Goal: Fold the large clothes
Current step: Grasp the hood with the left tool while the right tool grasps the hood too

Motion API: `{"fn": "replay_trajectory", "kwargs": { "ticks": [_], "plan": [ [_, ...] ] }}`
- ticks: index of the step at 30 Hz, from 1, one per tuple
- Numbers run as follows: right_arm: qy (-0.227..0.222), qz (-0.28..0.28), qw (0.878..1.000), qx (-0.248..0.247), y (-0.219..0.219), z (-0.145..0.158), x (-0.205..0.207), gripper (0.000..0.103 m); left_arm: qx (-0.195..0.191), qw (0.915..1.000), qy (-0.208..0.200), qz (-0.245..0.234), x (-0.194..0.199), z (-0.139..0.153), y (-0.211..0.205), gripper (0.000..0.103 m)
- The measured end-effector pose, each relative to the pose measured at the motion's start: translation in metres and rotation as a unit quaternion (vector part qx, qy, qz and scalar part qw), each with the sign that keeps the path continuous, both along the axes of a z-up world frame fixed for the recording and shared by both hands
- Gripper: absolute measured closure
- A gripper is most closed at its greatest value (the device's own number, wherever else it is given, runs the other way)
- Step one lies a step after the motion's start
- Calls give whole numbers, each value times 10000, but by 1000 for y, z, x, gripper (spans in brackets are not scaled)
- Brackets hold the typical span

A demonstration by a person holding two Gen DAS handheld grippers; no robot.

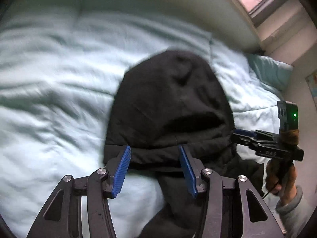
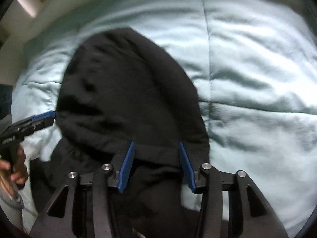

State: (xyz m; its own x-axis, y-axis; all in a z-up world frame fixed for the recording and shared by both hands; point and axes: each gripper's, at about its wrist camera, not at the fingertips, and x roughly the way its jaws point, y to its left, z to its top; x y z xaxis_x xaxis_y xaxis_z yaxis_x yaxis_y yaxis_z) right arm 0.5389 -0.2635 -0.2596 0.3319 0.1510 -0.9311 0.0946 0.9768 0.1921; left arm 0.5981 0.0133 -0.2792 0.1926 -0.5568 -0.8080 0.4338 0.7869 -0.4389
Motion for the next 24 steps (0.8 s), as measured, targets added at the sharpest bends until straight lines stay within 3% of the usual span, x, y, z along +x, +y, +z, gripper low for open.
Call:
{"fn": "replay_trajectory", "kwargs": {
  "ticks": [2,4,6,11,17,24],
  "plan": [
    [-131,-10,9999,-96,-9,15,-9,36,-5,9998,-171,-55,2,18,10,50],
    [-243,-50,9994,-233,-18,23,-13,30,-64,9998,-167,-49,7,31,21,50],
    [-249,-150,9991,-301,-33,28,-12,29,-114,9999,-98,-18,18,36,32,50],
    [-137,-321,9993,126,-67,21,-1,29,-404,9984,364,152,55,26,47,50],
    [10,-239,9973,694,-75,-1,24,29,-735,9919,1027,127,85,-6,49,50],
    [175,2,9941,1069,-68,-26,55,28,-896,9847,1489,-156,100,-43,21,50]
  ]
}}
